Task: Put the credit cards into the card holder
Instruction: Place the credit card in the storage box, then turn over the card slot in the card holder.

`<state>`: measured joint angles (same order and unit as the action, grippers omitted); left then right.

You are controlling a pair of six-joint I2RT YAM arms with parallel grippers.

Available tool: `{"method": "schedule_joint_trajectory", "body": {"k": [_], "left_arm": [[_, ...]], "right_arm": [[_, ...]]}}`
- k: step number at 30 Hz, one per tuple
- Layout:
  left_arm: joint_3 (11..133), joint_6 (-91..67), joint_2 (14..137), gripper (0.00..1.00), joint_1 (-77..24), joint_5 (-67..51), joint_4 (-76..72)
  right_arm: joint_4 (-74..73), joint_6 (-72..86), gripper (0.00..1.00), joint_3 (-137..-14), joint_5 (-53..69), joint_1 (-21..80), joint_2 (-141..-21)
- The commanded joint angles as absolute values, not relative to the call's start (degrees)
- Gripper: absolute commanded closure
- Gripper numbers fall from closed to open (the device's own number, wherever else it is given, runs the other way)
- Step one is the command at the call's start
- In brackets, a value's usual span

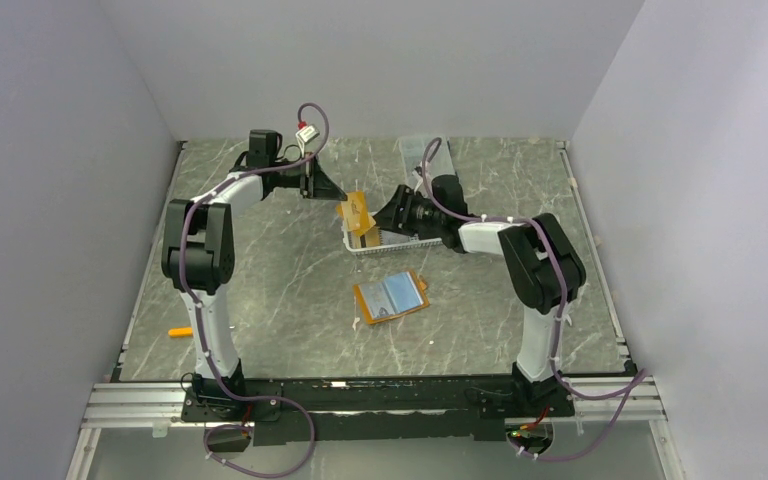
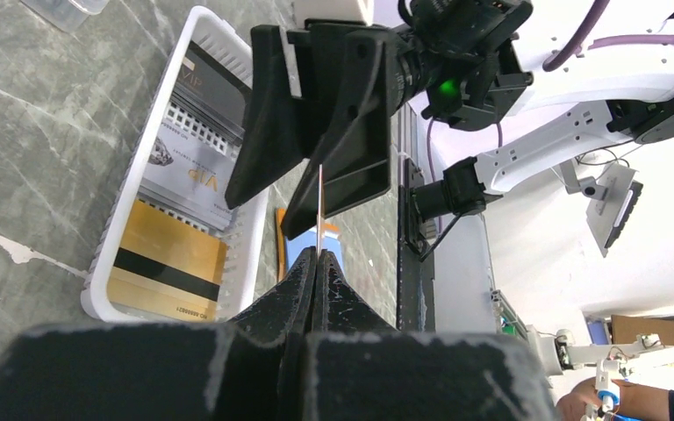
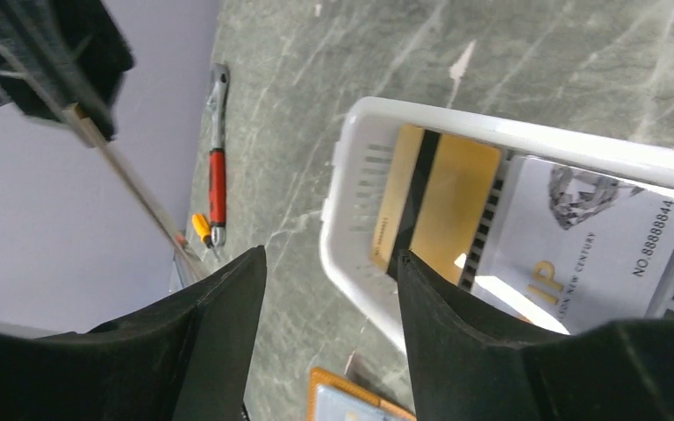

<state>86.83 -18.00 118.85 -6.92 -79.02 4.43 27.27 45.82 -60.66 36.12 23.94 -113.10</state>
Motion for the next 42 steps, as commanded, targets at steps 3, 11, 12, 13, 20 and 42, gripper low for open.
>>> {"method": "schedule_joint_trajectory", "body": {"k": [3,11,12,13,20,42], "left_arm": [[85.89,-20.15,113.97,1.00,-6.43,-82.47,-0.98],[86.57,-18.03,113.55,1.00,-6.33,-83.49,2.38],[86.57,-17.69,113.49,1.00,-6.33,-83.40,2.69],[86.61,-17.42,113.51,1.00,-6.33,-83.45,3.06],[86.66,-16.63,114.02,1.00,-6.33,-83.62,3.83],[86.16,-18.43,115.18,1.00,-7.73,-82.95,1.44]], "right_arm": [[31.53,45.17,0.46,-58.76,39.62,21.79,-107.55],[35.21,46.40,0.49,-56.08,42.73,18.45,-105.50],[35.55,46.42,0.49,-55.64,42.68,18.15,-105.19],[36.75,46.87,0.49,-55.12,42.98,17.77,-104.87],[52.02,54.39,0.46,-54.19,49.82,17.00,-104.82],[51.06,54.33,0.52,-59.84,52.18,22.81,-106.18]]}}
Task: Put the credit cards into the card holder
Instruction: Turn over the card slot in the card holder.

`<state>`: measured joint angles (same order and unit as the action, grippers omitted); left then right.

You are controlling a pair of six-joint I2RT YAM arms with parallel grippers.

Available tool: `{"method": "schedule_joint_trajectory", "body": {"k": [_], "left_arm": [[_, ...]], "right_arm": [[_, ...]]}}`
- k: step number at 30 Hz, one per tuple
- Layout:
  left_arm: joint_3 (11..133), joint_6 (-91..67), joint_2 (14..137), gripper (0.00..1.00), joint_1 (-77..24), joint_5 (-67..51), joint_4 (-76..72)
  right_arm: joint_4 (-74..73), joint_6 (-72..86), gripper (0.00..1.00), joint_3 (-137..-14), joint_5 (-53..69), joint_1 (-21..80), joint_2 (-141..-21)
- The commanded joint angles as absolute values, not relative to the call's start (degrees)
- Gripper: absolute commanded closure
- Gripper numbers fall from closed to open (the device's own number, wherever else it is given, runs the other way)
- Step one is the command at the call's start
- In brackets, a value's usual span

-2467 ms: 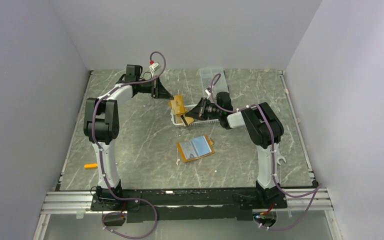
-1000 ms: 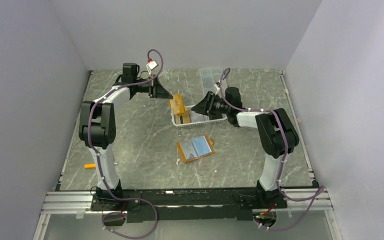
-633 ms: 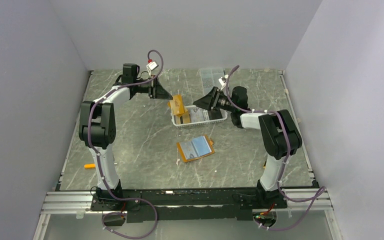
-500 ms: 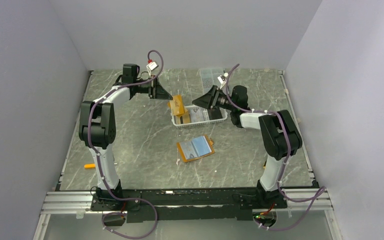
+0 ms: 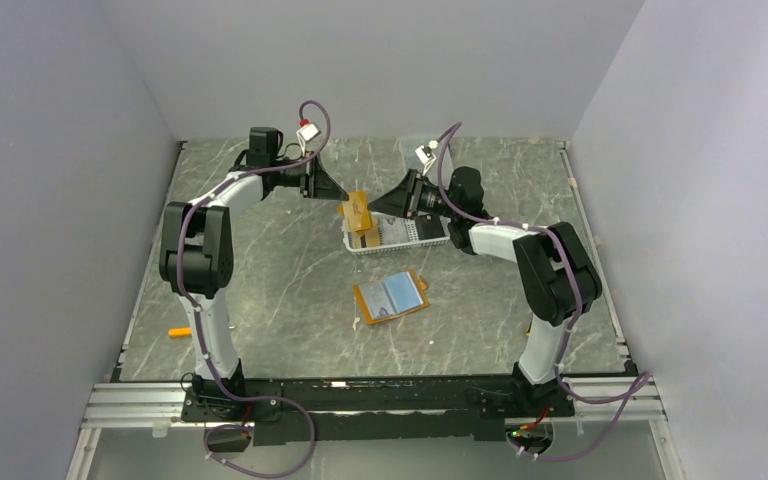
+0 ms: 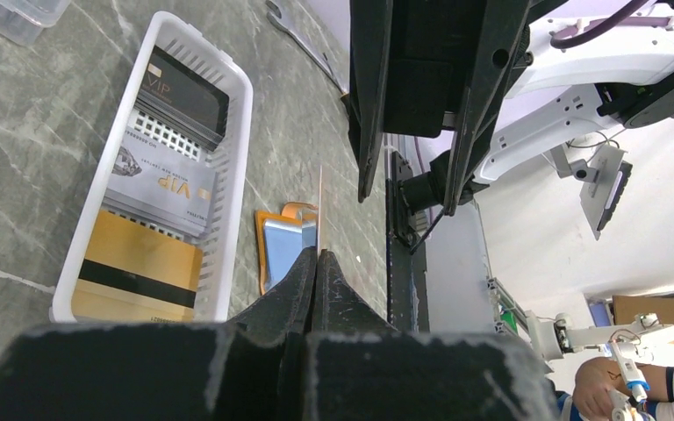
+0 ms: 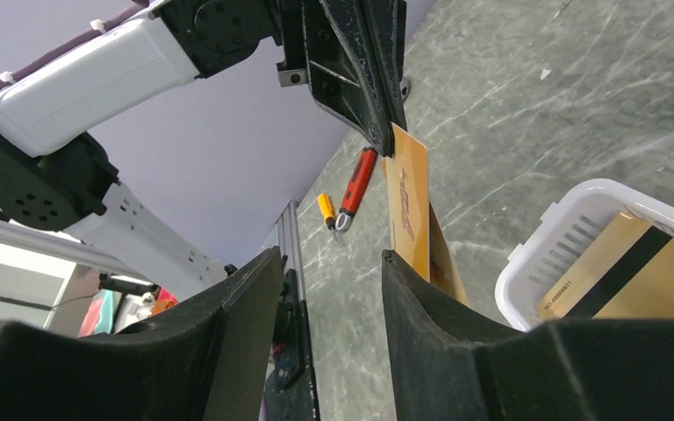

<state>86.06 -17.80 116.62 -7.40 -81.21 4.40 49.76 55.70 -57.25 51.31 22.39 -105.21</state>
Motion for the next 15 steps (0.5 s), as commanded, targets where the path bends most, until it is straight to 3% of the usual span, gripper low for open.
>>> {"method": "schedule_joint_trajectory", "body": {"k": [1,15], "left_arm": [[86.14,-18.39,115.07,1.00,-7.73,-83.03,1.39],[85.68,-18.34,114.40,1.00,-7.82,-83.34,1.48]], "right_arm": [[50.97,54.32,0.52,-59.96,52.20,22.93,-106.46],[42.91,47.61,0.52,-59.56,50.01,22.99,-105.57]]}}
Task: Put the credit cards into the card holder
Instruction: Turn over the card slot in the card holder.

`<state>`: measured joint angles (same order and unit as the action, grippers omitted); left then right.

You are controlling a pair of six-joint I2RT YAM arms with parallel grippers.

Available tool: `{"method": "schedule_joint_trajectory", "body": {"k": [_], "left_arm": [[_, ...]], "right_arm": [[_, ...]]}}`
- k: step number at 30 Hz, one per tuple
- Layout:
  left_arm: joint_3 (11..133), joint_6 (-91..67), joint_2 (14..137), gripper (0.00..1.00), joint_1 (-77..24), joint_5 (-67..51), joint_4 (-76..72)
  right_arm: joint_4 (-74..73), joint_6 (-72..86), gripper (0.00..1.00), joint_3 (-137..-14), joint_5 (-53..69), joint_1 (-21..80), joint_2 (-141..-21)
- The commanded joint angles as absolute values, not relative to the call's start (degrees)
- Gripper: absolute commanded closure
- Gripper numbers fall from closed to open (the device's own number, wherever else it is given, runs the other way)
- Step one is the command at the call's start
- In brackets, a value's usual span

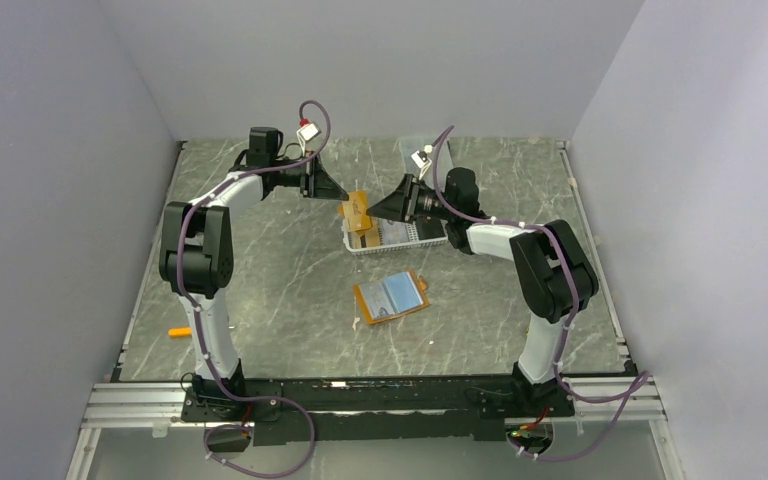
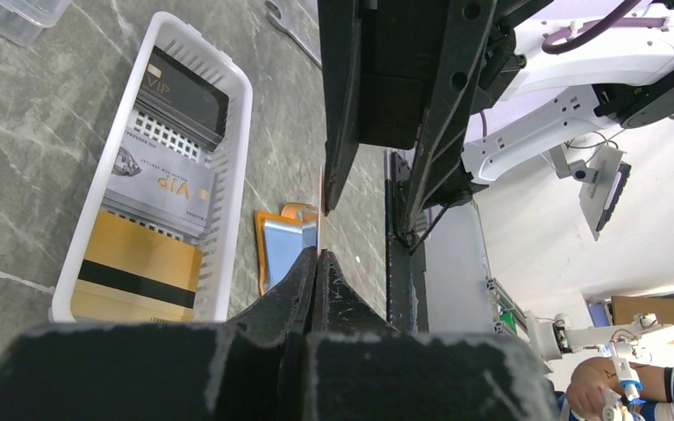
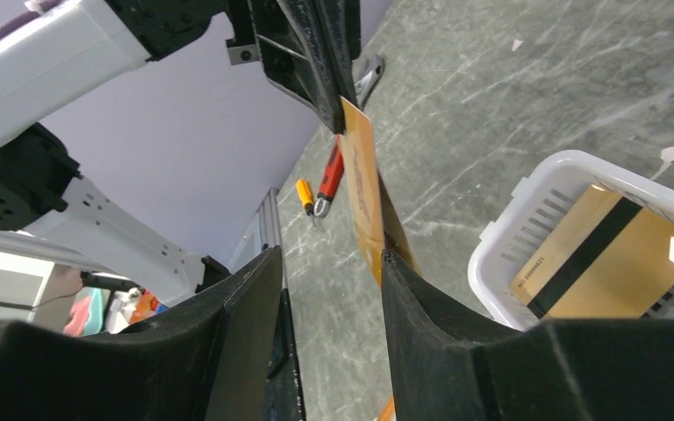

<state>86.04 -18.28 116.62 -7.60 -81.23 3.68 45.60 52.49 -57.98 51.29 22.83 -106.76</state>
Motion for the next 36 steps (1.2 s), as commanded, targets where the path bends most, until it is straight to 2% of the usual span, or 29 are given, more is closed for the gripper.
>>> {"method": "schedule_joint_trajectory", "body": {"k": [1,17,24,31,33,36], "left_arm": [[85.51,-18.53,114.37,1.00,-7.84,-83.39,1.10],[85.18,-19.49,114.97,1.00,-8.30,-82.93,-0.96],[85.17,-19.67,115.56,1.00,-8.50,-82.79,-1.35],[85.14,-19.00,116.41,1.00,-8.79,-82.54,-1.05],[85.58,-18.01,116.90,1.00,-8.88,-82.19,-0.14],[87.44,-13.01,117.94,1.00,-8.88,-81.09,7.03]], "right_arm": [[42.11,47.01,0.52,-59.70,49.71,23.03,-105.44],[45.88,50.83,0.59,-60.78,50.86,24.54,-107.27],[52.81,56.48,0.67,-61.77,51.59,25.01,-110.75],[53.68,57.78,0.77,-62.72,51.35,25.13,-111.82],[52.99,57.44,0.82,-62.75,51.09,25.14,-111.67],[49.76,55.59,0.97,-62.69,50.22,25.05,-111.01]]}}
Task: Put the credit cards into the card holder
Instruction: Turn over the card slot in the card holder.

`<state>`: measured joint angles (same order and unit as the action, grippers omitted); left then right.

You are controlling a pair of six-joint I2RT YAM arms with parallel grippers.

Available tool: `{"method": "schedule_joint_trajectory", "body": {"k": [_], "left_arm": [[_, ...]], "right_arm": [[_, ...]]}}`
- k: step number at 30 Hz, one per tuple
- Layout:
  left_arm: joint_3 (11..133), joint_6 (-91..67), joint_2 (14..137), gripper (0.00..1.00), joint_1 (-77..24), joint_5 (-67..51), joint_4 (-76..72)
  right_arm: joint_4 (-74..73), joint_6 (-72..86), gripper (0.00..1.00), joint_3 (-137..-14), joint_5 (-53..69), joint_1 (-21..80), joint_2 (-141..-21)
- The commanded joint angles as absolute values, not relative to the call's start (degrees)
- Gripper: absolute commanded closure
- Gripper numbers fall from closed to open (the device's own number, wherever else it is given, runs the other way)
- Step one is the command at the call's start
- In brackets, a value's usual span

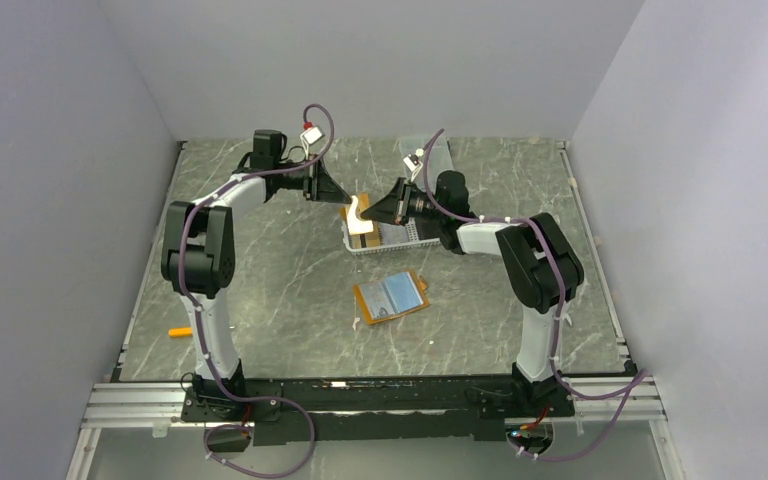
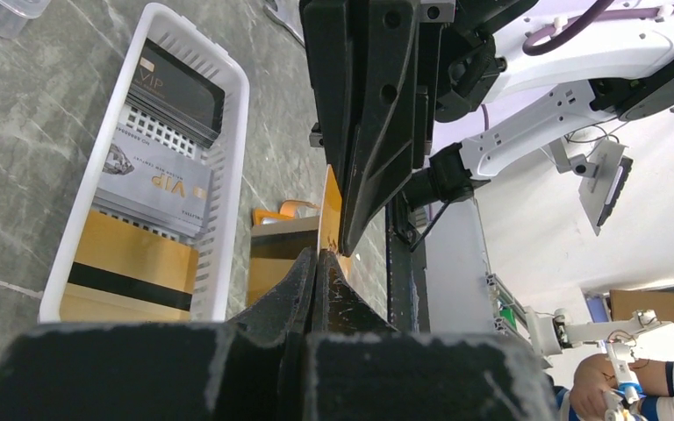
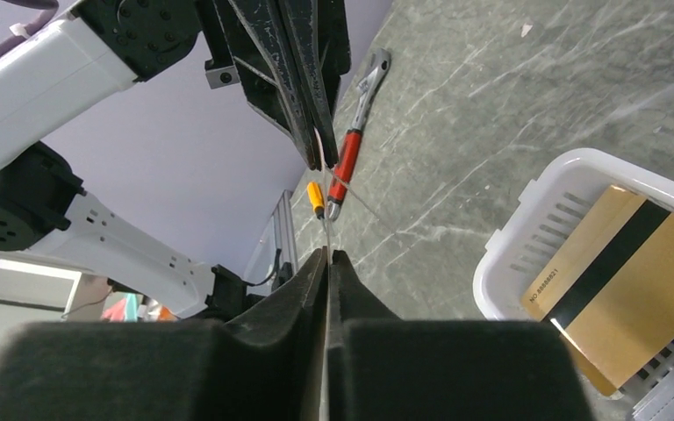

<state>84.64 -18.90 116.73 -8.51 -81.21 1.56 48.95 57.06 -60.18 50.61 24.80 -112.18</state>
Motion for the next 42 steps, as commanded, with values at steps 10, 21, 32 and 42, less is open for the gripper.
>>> {"method": "schedule_joint_trajectory", "body": {"k": [10,21,32,42], "left_arm": [[92.09,2.99,123.83,1.00,-9.22,-76.26,22.64],[94.43,6.34,120.86,0.63,-8.62,-77.19,30.49],[83.28,25.87,109.29,0.01,-13.11,-69.69,57.27],[60.72,11.89,103.03,0.01,-17.58,-63.53,41.19]], "right_arm": [[40.82,50.65,1.00,-59.93,46.15,23.86,-108.84],[32.78,46.16,1.00,-57.81,45.17,20.90,-102.69],[6.81,30.00,1.00,-48.17,38.10,20.06,-87.97],[3.34,27.74,1.00,-38.05,32.88,21.79,-78.02]]}}
